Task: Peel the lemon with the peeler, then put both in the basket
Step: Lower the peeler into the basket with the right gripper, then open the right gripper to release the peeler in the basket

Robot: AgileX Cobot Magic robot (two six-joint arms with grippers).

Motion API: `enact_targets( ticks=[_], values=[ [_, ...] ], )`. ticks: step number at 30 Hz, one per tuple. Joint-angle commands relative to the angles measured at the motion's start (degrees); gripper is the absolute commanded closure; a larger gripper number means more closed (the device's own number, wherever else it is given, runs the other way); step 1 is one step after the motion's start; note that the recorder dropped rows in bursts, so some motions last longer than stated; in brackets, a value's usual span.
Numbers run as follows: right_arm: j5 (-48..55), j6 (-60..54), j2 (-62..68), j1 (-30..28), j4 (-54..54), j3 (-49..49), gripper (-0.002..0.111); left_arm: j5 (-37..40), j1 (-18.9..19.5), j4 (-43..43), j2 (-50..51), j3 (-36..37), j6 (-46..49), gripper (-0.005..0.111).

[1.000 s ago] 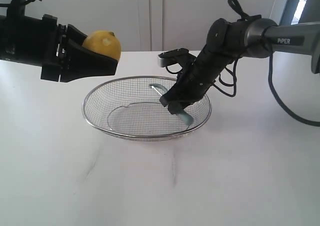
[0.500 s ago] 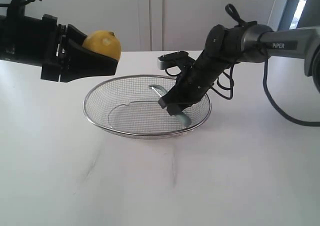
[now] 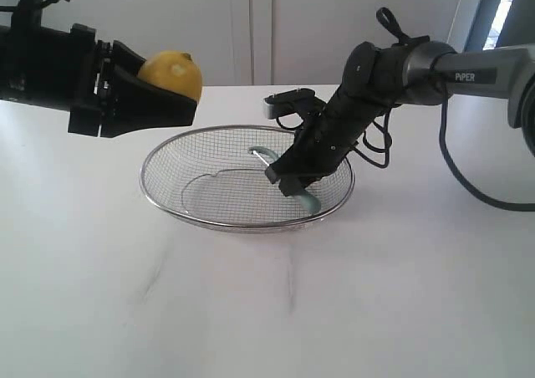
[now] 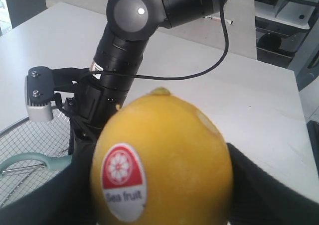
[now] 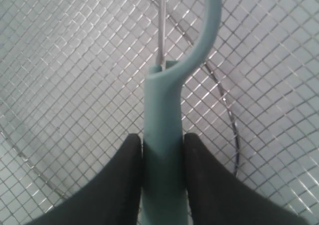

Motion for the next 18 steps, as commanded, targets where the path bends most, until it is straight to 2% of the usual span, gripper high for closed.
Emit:
enact_targets(
  ticks=[1, 9, 18],
  values=[
    [0.88, -0.14, 0.06, -0.08, -0.02, -0.03, 0.079, 0.91, 0.29, -1.72, -0.29, -0.39, -0.10, 0.107],
    [0.76, -0.14, 0.06, -0.08, -0.02, -0.03, 0.068, 0.91, 0.29, -1.72, -0.29, -0.39, -0.10, 0.107],
    [0.86, -0.14, -2.13, -0.08, -0.02, -0.16, 0.068, 0.91, 0.29, -1.72, -0.29, -0.39, -0.10, 0.107]
  ],
)
